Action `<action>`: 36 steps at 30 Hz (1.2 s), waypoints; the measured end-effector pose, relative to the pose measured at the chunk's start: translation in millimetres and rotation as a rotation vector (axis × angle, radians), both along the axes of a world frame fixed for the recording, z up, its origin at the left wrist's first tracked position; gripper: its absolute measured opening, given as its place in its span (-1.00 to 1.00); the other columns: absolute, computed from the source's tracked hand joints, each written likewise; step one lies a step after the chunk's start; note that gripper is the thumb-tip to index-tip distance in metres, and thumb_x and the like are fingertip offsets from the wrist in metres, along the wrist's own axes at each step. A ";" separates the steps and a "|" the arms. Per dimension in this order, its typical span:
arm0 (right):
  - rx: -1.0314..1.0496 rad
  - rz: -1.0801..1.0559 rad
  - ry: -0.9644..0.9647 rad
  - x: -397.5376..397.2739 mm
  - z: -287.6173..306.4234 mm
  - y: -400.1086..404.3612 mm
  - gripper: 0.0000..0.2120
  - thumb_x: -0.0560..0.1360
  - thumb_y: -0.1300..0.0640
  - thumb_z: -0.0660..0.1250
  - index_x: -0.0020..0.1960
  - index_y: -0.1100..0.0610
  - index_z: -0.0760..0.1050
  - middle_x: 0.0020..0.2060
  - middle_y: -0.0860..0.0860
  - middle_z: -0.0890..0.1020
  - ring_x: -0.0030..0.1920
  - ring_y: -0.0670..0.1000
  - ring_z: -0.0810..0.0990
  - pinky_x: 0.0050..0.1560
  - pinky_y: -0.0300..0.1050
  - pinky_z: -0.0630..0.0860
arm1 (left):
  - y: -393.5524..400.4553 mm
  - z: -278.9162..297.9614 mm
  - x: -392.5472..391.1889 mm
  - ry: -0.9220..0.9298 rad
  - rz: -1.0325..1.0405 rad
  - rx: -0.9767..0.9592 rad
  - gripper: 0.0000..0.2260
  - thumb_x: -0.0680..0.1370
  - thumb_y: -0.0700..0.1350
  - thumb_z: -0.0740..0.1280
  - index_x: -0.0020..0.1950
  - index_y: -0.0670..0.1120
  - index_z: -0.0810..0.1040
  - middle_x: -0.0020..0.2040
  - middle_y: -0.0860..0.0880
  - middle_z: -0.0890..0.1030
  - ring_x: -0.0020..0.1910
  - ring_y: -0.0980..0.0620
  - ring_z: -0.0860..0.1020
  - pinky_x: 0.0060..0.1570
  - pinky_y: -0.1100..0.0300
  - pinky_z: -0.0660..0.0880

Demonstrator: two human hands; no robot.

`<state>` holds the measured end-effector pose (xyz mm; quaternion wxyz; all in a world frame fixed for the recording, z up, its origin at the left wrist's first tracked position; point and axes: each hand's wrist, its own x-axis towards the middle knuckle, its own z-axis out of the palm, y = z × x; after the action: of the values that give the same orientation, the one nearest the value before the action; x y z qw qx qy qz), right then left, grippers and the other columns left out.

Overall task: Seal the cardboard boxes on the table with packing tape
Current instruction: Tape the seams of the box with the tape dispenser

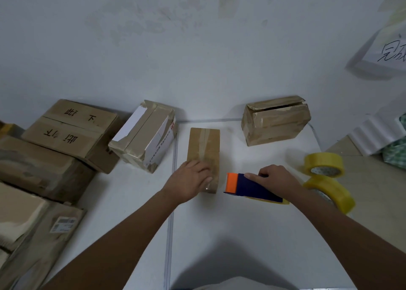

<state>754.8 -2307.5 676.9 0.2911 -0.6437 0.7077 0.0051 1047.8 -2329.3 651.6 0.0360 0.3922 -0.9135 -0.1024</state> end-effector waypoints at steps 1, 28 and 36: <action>0.002 0.004 0.012 -0.2 -0.2 0.1 -0.39 0.47 -0.42 0.15 -0.22 0.11 0.60 -0.33 0.02 0.63 -0.28 -0.02 0.62 -0.17 -0.10 0.55 | -6.6 1.1 -13.5 0.002 0.001 0.036 -0.56 0.69 0.08 -0.04 0.36 -0.03 0.52 0.43 -0.02 0.45 0.42 -0.07 0.39 0.43 0.02 0.24; 0.079 -0.007 -0.032 -43.0 7.7 4.4 -0.49 0.44 -0.43 0.18 -0.14 0.00 0.58 -0.23 -0.04 0.62 -0.20 -0.05 0.60 -0.16 -0.11 0.54 | -25.5 -40.5 -39.9 -0.187 0.038 -0.002 -0.50 0.67 0.15 -0.30 0.61 0.18 0.02 0.64 0.04 -0.08 0.61 -0.06 -0.18 0.52 -0.24 -0.03; 0.153 0.062 -0.112 -29.2 15.2 9.6 -0.69 0.60 -0.08 0.21 0.32 -0.08 0.37 0.03 0.04 0.66 -0.07 0.03 0.62 0.00 -0.07 0.57 | -23.4 -37.8 -41.9 -0.154 0.042 -0.013 -0.52 0.70 0.15 -0.25 0.57 0.15 0.18 0.63 0.03 0.06 0.61 -0.07 -0.03 0.50 -0.26 0.09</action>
<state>725.6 -2297.9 692.1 0.3781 -0.6404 0.6677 0.0319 1005.9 -2352.6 613.8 -0.0298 0.4175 -0.9058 -0.0651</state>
